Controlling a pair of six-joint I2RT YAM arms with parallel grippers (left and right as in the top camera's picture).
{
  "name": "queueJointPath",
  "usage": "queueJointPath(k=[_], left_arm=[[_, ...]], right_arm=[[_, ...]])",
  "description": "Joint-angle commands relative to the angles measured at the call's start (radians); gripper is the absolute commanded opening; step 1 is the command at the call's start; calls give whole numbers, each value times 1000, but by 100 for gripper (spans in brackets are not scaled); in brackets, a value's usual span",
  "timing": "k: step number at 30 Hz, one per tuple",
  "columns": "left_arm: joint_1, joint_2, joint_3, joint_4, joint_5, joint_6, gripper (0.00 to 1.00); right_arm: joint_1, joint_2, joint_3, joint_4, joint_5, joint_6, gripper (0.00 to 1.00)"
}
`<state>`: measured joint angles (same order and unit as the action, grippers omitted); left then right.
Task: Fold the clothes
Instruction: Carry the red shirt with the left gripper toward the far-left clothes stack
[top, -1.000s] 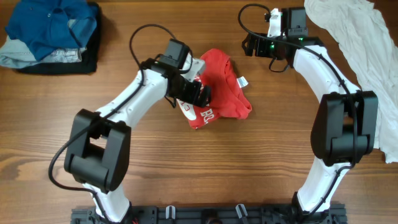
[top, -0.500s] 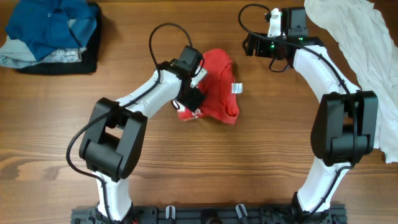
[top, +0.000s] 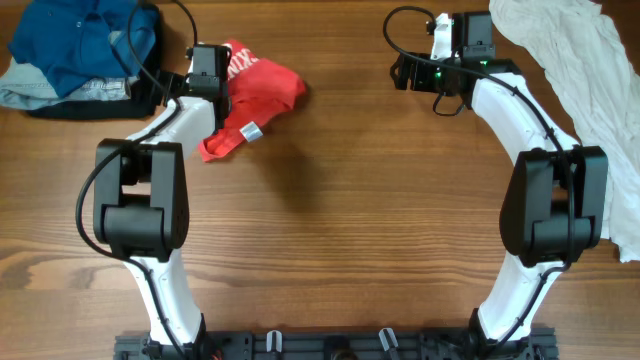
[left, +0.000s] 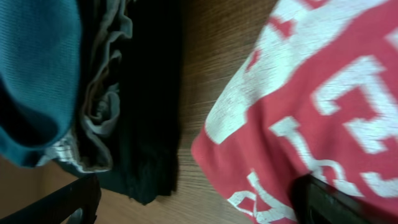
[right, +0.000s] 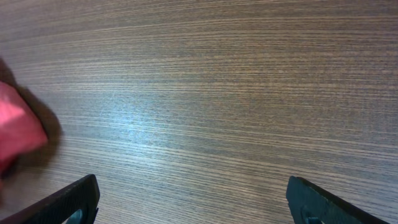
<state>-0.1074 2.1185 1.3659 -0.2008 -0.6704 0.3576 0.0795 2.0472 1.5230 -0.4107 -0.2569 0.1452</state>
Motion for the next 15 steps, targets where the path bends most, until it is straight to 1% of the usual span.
queueJointPath(k=[1,3,6,10,15], left_arm=[[-77,-64,-2,8,-53,62,100],[-117,-116,-2,11,-28,63,100],[-178,-204,-2,-22,62,62,100],[-261,-303,-2,-176,208,61,100],[-271,-275,-6,-403,441,54,98]], right_arm=[[4,-35,18,8,13,13,97],[4,-35,18,9,13,12,97],[4,-35,18,7,13,12,97],[4,-35,18,5,13,13,97],[4,-35,18,5,13,13,97]])
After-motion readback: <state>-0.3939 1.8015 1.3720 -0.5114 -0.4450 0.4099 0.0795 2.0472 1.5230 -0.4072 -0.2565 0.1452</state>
